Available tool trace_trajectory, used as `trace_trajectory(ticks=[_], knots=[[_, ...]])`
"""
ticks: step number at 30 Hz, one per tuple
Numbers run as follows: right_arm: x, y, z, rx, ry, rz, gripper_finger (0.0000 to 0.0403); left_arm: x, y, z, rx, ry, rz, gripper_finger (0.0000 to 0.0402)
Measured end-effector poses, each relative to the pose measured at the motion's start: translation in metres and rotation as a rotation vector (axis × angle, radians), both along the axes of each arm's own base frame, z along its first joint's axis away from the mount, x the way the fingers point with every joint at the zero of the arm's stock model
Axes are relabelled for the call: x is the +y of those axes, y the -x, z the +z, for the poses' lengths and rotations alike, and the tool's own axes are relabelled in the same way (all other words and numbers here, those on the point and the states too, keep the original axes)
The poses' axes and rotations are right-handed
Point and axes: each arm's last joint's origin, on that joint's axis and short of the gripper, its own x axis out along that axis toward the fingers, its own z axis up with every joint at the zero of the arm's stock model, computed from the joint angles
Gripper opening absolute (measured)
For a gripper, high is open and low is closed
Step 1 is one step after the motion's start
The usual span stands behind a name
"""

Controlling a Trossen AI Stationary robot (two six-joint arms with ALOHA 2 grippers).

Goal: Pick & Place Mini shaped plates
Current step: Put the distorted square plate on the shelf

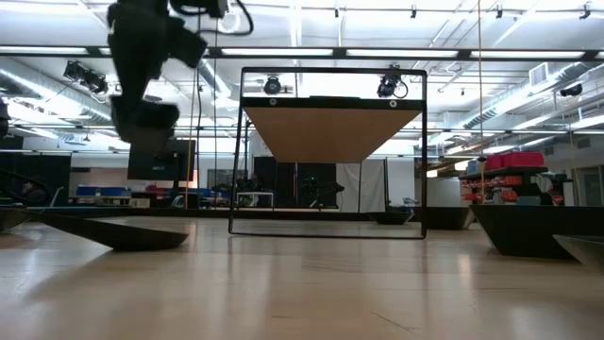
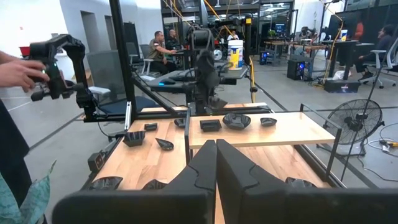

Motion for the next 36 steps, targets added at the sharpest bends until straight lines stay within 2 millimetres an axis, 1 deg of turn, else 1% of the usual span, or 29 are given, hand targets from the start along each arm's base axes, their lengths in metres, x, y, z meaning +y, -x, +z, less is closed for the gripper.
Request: trace_trajectory(ticks=[4,10,17,21,28,31,33,36], knots=[[0.0,0.0,0.0,0.0,0.0,0.0,0.001,0.006,-0.002,0.027,-0.06,-0.062,-0.001,0.0003],[0.0,0.0,0.0,0.0,0.0,0.0,0.001,0.017,-0.003,0.062,-0.149,-0.203,-0.035,0.0003],[0.0,0.0,0.0,0.0,0.0,0.0,0.001,0.031,-0.009,0.086,-0.23,-0.426,-0.138,0.0002],[0.0,0.0,0.0,0.0,0.0,0.0,0.001,0.04,-0.016,0.092,-0.27,-0.517,-0.215,0.0002],[0.0,0.0,0.0,0.0,0.0,0.0,0.001,0.054,-0.026,0.101,-0.338,-0.624,-0.356,0.0001],[0.0,0.0,0.0,0.0,0.0,0.0,0.001,0.062,-0.033,0.101,-0.375,-0.63,-0.382,0.0001],[0.0,0.0,0.0,0.0,0.0,0.0,0.001,0.067,-0.036,0.099,-0.38,-0.618,-0.399,0.0001],[0.0,0.0,0.0,0.0,0.0,0.0,0.001,0.076,-0.044,0.1,-0.387,-0.612,-0.408,0.0001]])
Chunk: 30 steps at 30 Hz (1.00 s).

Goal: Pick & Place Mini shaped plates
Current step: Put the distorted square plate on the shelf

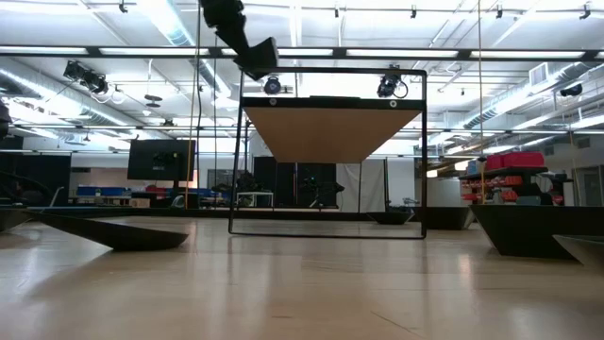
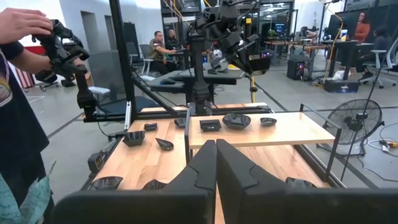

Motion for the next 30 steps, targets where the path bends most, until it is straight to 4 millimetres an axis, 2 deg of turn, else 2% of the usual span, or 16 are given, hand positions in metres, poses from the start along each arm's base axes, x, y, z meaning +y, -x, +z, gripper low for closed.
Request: trace_trajectory(ticks=[6,13,20,30], knots=[[0.0,0.0,0.0,0.0,0.0,0.0,0.001,0.024,-0.02,0.014,-0.003,-0.043,-0.003,0.0],[0.0,0.0,0.0,0.0,0.0,0.0,0.001,0.056,-0.048,0.013,-0.009,-0.027,0.007,0.0],[0.0,0.0,0.0,0.0,0.0,0.0,0.001,0.081,-0.075,-0.008,0.004,-0.021,0.038,0.0],[0.0,0.0,0.0,0.0,0.0,0.0,0.001,0.103,-0.106,-0.045,-0.054,0.068,0.026,0.0]])
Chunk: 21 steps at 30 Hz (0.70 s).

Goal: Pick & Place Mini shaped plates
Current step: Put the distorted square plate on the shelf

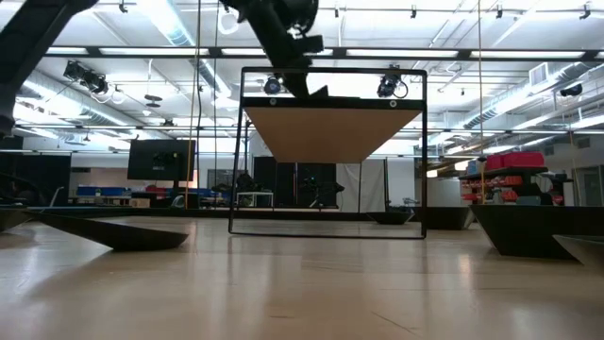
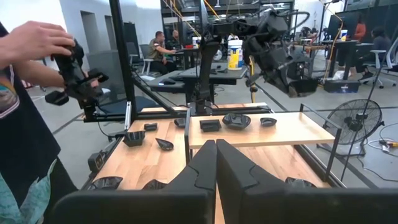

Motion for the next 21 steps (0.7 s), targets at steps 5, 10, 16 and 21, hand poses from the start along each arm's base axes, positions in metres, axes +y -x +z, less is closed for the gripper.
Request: trace_trajectory(ticks=[5,10,16,21], knots=[[0.0,0.0,0.0,0.0,0.0,0.0,0.001,0.01,-0.009,-0.019,0.022,0.03,-0.016,0.0],[0.0,0.0,0.0,0.0,0.0,0.0,0.001,0.011,-0.013,-0.031,0.061,0.052,-0.044,0.0],[0.0,0.0,0.0,0.0,0.0,0.0,0.001,0.011,-0.017,-0.044,0.112,0.047,-0.088,0.0001],[0.0,0.0,0.0,0.0,0.0,0.0,0.001,0.011,-0.022,-0.05,0.122,0.039,-0.105,0.0001]])
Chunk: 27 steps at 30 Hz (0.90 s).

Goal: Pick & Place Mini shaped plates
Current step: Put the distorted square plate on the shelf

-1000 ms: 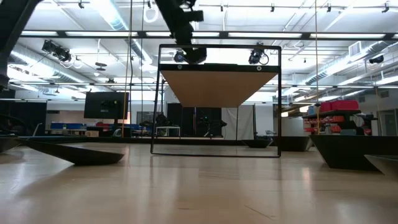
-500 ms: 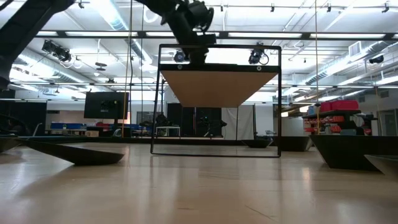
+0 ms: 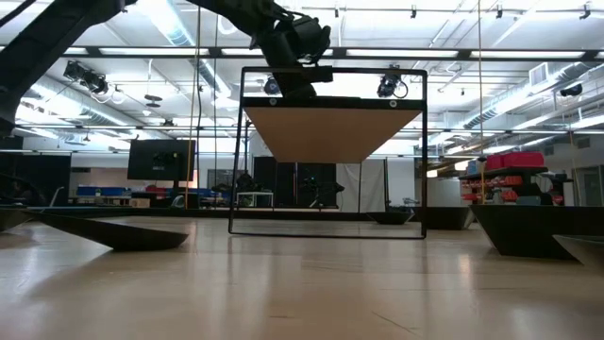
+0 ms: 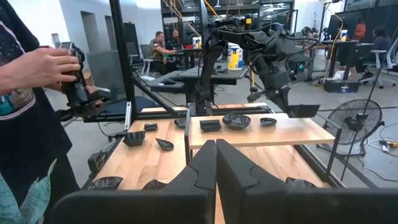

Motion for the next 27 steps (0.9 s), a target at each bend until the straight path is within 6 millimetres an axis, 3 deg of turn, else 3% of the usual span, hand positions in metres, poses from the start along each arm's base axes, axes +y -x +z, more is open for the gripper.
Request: trace_trajectory(ticks=[27], knots=[[0.0,-0.0001,0.0,0.0,0.0,0.0,0.001,-0.003,0.0001,-0.0076,0.069,-0.005,0.017,0.0002]])
